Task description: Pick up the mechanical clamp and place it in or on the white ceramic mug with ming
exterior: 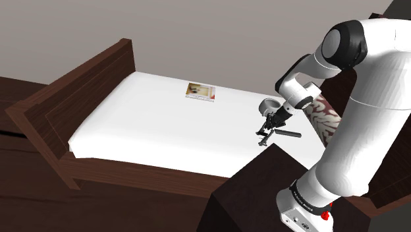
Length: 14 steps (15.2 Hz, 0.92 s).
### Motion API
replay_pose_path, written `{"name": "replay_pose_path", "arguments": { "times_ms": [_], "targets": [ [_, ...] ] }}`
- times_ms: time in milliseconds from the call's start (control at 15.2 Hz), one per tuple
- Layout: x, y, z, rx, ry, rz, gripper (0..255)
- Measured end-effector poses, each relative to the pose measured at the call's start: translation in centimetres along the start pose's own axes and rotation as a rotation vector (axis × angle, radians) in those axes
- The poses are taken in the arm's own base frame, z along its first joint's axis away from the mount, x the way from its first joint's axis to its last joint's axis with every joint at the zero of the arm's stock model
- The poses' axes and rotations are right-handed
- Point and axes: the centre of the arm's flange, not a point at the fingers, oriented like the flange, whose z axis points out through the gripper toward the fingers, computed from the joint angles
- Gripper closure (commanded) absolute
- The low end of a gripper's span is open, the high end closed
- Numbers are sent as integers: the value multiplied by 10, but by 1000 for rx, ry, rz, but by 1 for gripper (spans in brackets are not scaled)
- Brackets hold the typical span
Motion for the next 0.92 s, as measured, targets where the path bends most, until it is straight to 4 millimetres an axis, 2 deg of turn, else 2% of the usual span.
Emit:
{"name": "replay_pose_path", "arguments": {
  "times_ms": [198,924],
  "targets": [
    [0,-2,-6,0,0,0,255],
    [0,-21,-60,1,1,0,255]
  ]
}}
